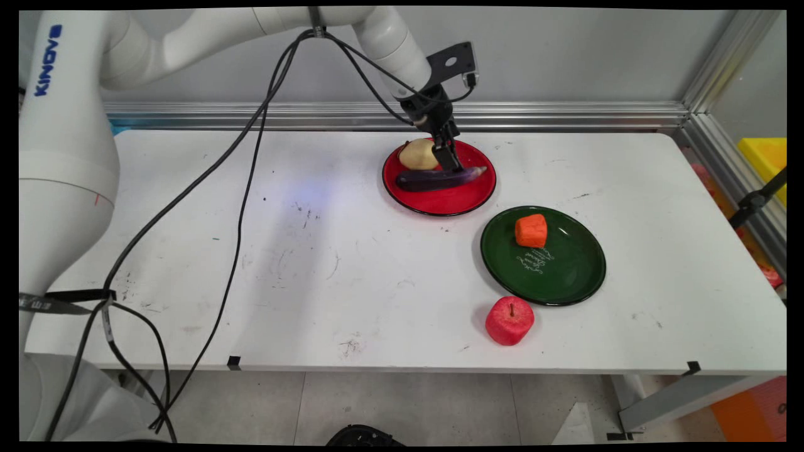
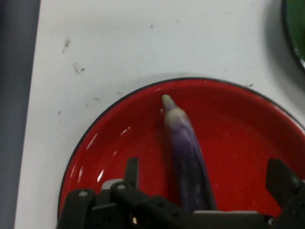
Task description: Pick up the eggplant from the red plate
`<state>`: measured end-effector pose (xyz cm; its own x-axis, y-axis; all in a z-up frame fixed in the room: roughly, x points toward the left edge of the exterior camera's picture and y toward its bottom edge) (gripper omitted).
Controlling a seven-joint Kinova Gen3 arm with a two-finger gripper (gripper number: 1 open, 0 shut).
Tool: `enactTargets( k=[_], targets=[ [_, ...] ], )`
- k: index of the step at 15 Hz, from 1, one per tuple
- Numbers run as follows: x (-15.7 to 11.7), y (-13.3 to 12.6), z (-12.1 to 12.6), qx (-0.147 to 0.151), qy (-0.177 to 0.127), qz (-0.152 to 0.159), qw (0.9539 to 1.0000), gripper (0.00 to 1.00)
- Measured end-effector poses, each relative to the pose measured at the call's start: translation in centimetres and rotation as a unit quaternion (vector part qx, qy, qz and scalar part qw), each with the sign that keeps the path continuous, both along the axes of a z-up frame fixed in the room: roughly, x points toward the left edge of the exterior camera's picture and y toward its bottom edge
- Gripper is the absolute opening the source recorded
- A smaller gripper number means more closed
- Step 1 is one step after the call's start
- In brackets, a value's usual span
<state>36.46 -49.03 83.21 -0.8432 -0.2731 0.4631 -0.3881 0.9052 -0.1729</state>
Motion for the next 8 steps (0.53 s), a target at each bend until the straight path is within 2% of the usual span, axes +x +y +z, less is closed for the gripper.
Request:
enactTargets(
  k=[8],
  targets=[
    [0.4,-1.7,-3.9,0.013,-0.011,-0.006,0.9998,1.0]
  ],
)
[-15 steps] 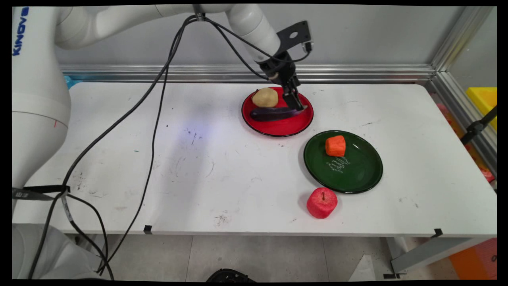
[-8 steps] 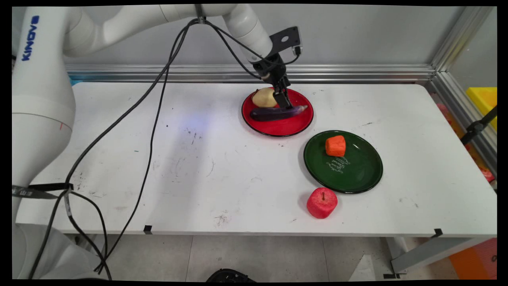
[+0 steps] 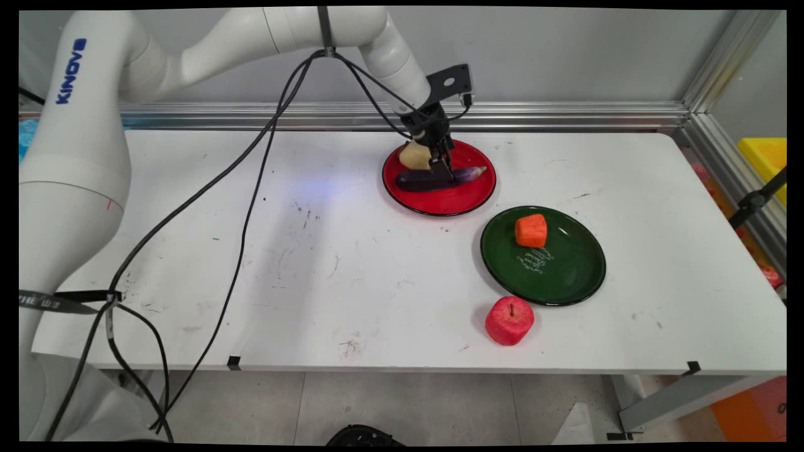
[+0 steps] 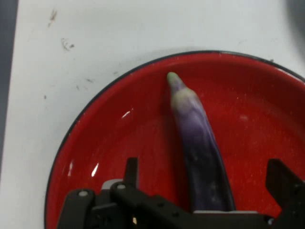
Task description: Pick up the eggplant from the red plate, then place the picked object on the green plate
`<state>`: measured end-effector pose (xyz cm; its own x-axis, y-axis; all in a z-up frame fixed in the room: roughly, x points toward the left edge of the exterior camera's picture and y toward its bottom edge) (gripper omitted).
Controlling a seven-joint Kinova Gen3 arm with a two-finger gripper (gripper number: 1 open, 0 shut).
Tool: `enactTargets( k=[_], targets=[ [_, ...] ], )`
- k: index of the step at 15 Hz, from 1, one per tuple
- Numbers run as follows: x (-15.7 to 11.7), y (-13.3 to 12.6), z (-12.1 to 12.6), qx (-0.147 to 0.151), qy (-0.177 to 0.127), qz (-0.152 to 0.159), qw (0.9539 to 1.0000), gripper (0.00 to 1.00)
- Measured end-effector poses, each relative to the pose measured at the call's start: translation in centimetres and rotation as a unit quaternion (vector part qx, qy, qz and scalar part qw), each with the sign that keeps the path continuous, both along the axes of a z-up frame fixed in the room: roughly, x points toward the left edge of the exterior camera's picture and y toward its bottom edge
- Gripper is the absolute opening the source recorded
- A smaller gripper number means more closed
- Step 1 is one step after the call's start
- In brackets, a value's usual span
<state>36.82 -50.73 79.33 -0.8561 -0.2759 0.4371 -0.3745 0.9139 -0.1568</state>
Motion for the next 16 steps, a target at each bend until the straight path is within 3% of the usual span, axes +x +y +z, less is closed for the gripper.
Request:
enactTargets(
  k=[9,10,16],
  targets=[
    [0.2,-0.4,-2.2,0.013,-0.007,-0.007,0.9999,1.0],
    [0.2,-0.4,-2.3,0.014,-0.008,-0.008,0.9998,0.0],
    [0.3,-0.4,-2.7,0.019,-0.011,-0.015,0.9996,0.0]
  ],
)
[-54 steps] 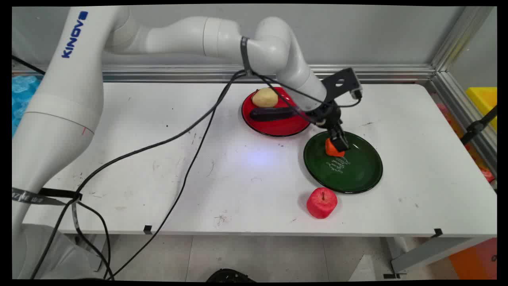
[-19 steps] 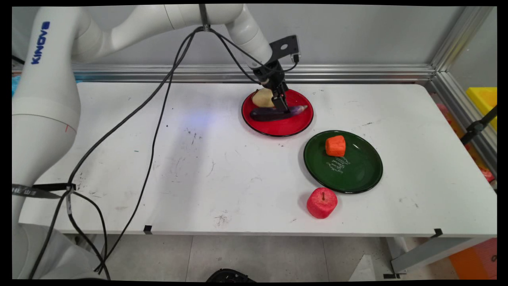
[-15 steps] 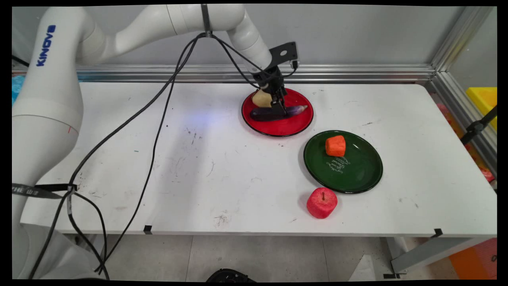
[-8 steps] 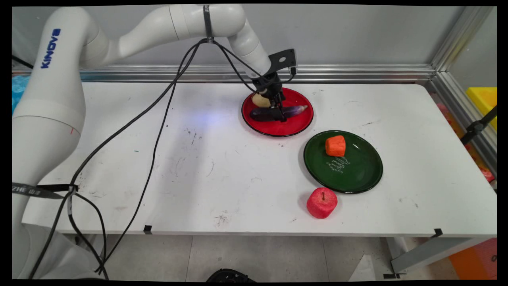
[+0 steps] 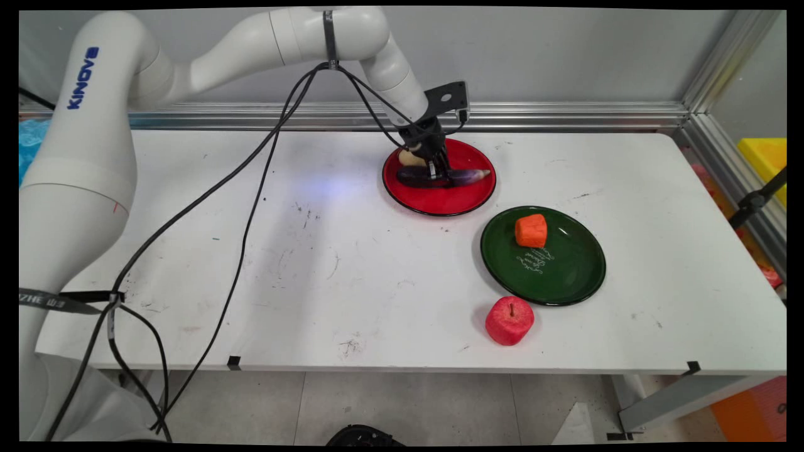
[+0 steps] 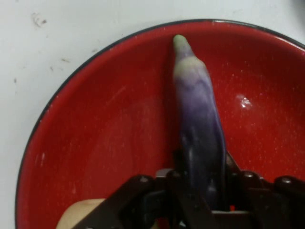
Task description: Place the picked object on the green plate
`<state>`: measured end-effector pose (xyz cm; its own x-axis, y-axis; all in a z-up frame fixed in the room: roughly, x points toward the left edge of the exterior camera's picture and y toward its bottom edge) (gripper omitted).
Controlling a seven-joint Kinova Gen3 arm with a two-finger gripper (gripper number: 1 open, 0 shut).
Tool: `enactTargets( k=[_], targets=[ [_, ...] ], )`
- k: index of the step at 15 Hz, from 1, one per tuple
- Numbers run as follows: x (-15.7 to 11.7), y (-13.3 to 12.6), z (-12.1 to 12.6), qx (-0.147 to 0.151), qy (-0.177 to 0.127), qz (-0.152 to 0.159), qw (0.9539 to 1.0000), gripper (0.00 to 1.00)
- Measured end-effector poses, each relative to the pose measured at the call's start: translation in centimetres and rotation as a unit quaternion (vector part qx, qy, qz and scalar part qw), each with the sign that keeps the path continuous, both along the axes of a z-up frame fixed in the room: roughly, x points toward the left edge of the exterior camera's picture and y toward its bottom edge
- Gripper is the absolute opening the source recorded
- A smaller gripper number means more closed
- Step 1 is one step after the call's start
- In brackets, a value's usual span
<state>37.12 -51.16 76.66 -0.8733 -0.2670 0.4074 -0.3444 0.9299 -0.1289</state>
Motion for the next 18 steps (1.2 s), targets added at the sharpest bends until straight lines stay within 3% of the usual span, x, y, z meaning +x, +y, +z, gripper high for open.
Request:
enactTargets(
  k=[8,14,18],
  targets=[
    [0.4,0.1,3.0,-0.01,-0.002,-0.003,0.9999,0.0],
    [0.1,1.9,6.2,-0.013,-0.005,0.003,0.9999,0.0],
    [-1.5,3.2,8.3,-0.025,-0.011,-0.005,0.9996,0.0]
  ],
)
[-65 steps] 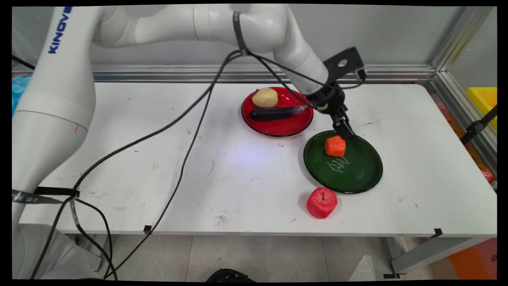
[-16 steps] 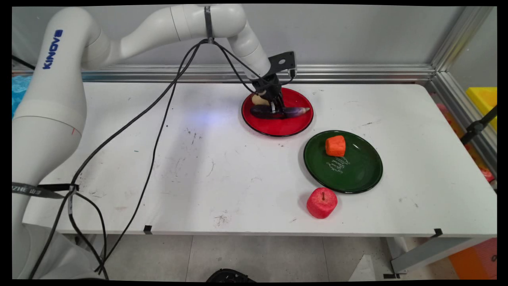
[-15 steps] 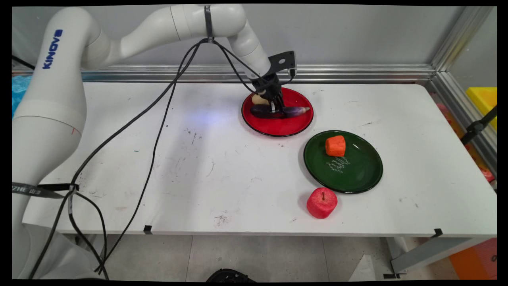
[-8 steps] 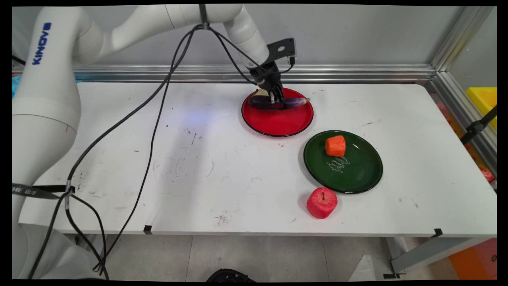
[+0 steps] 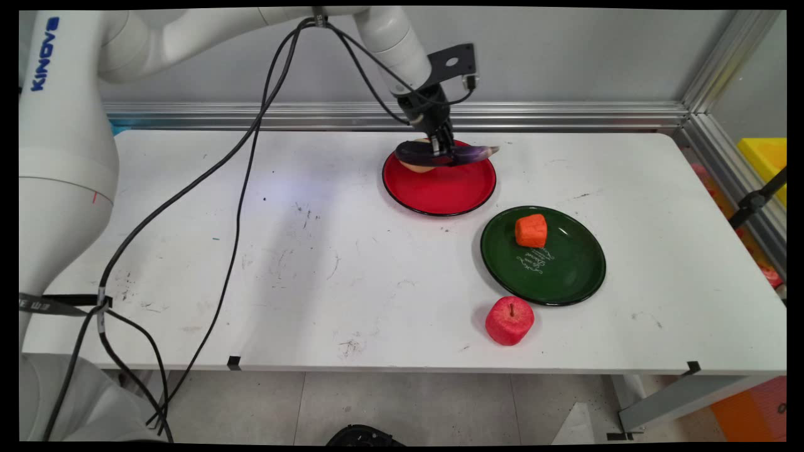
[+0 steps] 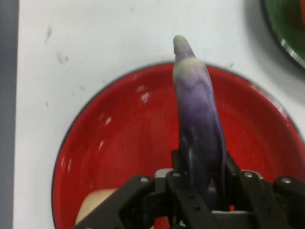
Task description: Place the picked object on the green plate
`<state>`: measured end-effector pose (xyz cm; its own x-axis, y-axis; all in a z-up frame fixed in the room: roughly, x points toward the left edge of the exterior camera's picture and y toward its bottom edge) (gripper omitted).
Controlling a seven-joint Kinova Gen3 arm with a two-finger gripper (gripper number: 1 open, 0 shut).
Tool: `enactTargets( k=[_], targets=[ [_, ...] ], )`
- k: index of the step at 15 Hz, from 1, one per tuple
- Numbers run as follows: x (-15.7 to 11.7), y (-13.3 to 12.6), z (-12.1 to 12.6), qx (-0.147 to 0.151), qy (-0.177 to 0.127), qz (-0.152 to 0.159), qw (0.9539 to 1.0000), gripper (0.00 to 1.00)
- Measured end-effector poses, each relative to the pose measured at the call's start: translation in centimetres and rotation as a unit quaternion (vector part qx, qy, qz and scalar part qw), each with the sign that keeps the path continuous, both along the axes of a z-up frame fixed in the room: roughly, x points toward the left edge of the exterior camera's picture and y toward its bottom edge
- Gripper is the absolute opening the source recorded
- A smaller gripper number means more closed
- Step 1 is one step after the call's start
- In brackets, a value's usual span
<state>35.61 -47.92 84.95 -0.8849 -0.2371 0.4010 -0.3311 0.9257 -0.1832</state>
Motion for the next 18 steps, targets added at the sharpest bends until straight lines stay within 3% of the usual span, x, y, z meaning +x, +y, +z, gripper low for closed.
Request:
enactTargets(
  k=[9,18],
  targets=[
    [-7.4,3.1,2.6,-0.022,0.029,-0.006,0.9993,0.0],
    [-14.4,7.8,1.0,-0.006,0.067,-0.011,0.9977,0.0]
  ],
)
